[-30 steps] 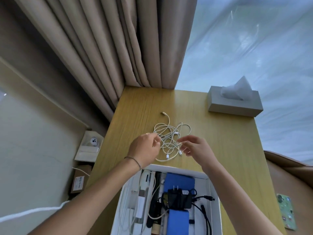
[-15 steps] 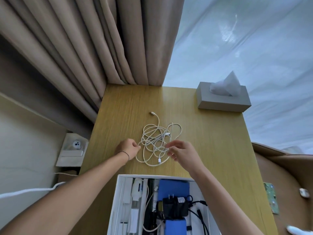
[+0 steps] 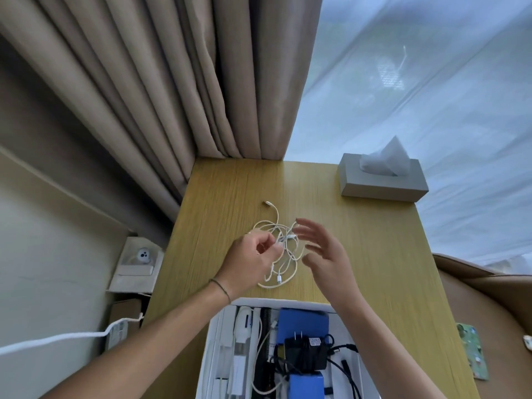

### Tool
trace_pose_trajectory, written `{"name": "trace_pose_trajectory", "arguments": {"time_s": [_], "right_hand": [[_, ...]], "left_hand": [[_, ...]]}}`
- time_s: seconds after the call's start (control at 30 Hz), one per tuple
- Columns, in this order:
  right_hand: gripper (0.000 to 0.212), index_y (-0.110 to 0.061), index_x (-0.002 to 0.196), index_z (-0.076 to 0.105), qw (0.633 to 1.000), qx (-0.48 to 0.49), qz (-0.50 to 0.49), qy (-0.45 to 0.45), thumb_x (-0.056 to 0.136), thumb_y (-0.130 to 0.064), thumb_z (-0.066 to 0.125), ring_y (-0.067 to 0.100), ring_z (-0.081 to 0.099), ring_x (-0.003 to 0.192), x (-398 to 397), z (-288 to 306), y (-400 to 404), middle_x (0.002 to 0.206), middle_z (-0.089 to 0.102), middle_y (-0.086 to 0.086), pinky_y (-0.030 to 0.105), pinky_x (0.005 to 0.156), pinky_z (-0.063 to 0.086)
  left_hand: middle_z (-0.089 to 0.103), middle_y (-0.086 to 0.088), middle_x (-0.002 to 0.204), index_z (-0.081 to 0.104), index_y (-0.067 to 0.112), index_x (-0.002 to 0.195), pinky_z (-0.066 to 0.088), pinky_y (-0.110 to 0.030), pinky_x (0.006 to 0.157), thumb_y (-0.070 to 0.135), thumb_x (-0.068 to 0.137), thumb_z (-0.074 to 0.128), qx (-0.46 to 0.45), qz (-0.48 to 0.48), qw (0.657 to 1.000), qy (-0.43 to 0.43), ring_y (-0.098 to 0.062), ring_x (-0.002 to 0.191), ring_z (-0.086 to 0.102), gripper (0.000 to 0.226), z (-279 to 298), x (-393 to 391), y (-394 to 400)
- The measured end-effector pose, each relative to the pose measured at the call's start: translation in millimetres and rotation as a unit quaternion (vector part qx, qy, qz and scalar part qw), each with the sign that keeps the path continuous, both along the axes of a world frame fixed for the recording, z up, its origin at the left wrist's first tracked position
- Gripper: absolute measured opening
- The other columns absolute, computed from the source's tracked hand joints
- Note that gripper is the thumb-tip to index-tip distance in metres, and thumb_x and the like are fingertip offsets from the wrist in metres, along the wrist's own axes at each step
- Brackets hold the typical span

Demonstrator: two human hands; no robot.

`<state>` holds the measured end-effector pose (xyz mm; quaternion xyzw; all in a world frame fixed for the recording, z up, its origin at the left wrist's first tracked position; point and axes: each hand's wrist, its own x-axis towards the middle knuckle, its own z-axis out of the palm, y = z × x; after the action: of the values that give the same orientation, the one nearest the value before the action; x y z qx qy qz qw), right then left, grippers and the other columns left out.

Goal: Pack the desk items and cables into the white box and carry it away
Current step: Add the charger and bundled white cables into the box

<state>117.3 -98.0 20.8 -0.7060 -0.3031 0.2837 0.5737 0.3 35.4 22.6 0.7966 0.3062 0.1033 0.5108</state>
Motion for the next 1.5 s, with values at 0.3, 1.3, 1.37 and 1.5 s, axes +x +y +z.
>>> {"name": "trace_pose_trajectory", "arguments": {"time_s": [0.3, 1.3, 1.37, 1.5], "right_hand": [[0.076, -0.044, 0.142, 0.046, 0.986, 0.103, 0.130, 0.004, 0.081, -0.005, 0.072, 0.011, 0.060, 0.121, -20, 25, 10, 0.127, 0.066, -0.009, 0.021, 0.096, 0.050], [0.030, -0.008, 0.076, 0.059, 0.987, 0.077, 0.101, 0.095, 0.103, -0.007, 0.045, 0.013, 0.036, 0.058, 81, 75, -66, 0.065, 0.036, 0.003, 0.030, 0.062, 0.036], [0.026, -0.004, 0.081, 0.063, 0.982, 0.072, 0.149, 0.089, 0.103, -0.009, 0.049, 0.013, 0.033, 0.057, 64, 88, -54, 0.064, 0.034, 0.003, 0.024, 0.057, 0.033], [0.024, 0.009, 0.090, 0.062, 0.976, 0.036, 0.210, 0.033, 0.102, -0.010, 0.055, 0.011, 0.035, 0.053, 30, 106, -28, 0.056, 0.041, -0.005, 0.025, 0.054, 0.030]], "left_hand": [[0.064, 0.005, 0.123, 0.063, 0.009, 0.078, 0.054, -0.027, 0.090, 0.022, 0.092, 0.061, -0.053, -0.001, 0.981, -0.185, -0.015, 0.110, 0.064, 0.020, 98, -7, -27], [0.036, 0.003, 0.057, 0.056, 0.015, 0.079, 0.022, -0.015, 0.035, 0.016, 0.102, 0.049, -0.215, 0.312, 0.896, -0.231, -0.002, 0.037, 0.028, 0.024, 111, -78, 49], [0.044, 0.000, 0.064, 0.048, 0.020, 0.078, 0.026, -0.014, 0.037, 0.021, 0.104, 0.046, -0.204, 0.284, 0.912, -0.216, -0.004, 0.042, 0.034, 0.026, 110, -61, 32], [0.053, -0.013, 0.076, 0.054, 0.022, 0.077, 0.030, -0.018, 0.043, 0.056, 0.100, 0.037, -0.123, 0.181, 0.964, -0.152, -0.008, 0.049, 0.037, 0.044, 111, -29, -7]]}}
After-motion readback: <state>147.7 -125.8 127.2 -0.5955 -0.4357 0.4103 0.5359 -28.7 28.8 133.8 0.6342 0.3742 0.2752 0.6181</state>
